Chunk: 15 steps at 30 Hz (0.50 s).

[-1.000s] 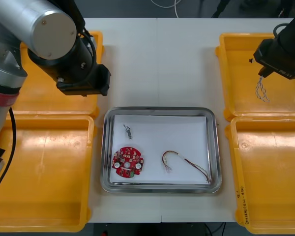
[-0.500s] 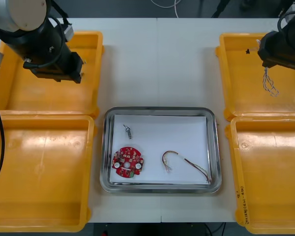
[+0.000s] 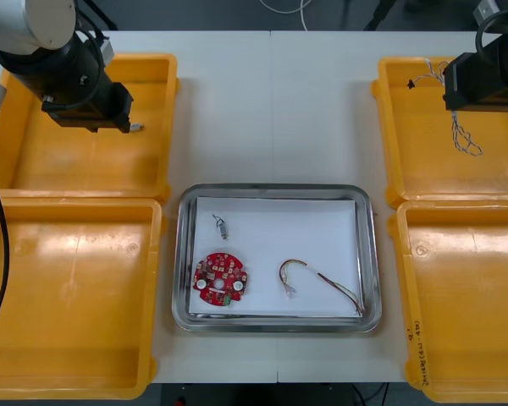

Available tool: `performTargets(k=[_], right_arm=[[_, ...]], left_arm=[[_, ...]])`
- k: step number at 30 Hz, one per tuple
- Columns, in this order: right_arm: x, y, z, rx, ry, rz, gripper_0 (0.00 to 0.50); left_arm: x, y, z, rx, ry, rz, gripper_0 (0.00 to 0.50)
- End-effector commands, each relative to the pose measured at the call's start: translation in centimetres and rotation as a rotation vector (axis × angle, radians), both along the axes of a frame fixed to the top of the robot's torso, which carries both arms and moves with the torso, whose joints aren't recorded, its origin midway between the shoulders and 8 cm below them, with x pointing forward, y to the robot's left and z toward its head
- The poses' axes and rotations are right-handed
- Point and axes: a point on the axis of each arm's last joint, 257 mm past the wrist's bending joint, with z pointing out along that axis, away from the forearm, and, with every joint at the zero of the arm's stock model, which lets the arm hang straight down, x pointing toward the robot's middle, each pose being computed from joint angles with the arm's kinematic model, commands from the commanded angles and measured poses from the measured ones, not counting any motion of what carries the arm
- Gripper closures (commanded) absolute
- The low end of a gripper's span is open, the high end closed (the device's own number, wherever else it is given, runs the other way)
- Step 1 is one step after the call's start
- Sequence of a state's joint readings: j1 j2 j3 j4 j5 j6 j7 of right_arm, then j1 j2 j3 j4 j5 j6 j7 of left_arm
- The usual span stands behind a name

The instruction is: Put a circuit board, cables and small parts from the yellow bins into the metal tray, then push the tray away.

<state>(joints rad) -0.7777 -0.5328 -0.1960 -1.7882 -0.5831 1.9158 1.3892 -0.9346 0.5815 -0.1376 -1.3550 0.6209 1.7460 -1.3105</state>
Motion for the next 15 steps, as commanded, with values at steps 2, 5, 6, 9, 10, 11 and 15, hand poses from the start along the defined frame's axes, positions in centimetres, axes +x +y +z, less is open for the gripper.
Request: performTargets(k=[2, 5, 6, 9, 10, 11, 15], right_arm=[[-1.8, 1.3, 0.4, -0.144, -0.029, 0.163, 0.5], [-2.6, 2.5, 0.3, -0.164, -0.031, 0.221, 0.5], [-3.0, 3.2, 0.1, -0.17, -0.029, 0.252, 0.5], [-3.9, 4.8, -0.3, -0.183, -0.023, 0.318, 0.5], [-4.6, 5.9, -0.6, -0.195, -0.016, 0.366, 0.5], [-4.8, 6.3, -0.8, -0.201, -0.013, 0.384, 0.5], [-6.2, 8.2, -1.9, -0.23, 0.014, 0.471, 0.5]], left_arm=[[3.4, 0.9, 4.8, 0.061, -0.144, -0.124, 0.0], [3.9, 0.8, 4.7, 0.058, -0.159, -0.13, 0.0], [4.2, 0.6, 4.8, 0.053, -0.17, -0.134, 0.0], [4.8, 0.1, 4.7, 0.053, -0.192, -0.145, 0.0], [5.2, -0.1, 4.5, 0.058, -0.202, -0.149, 0.0], [5.4, -0.3, 4.4, 0.057, -0.207, -0.151, 0.0], [6.2, -0.4, 3.9, 0.054, -0.217, -0.15, 0.0]])
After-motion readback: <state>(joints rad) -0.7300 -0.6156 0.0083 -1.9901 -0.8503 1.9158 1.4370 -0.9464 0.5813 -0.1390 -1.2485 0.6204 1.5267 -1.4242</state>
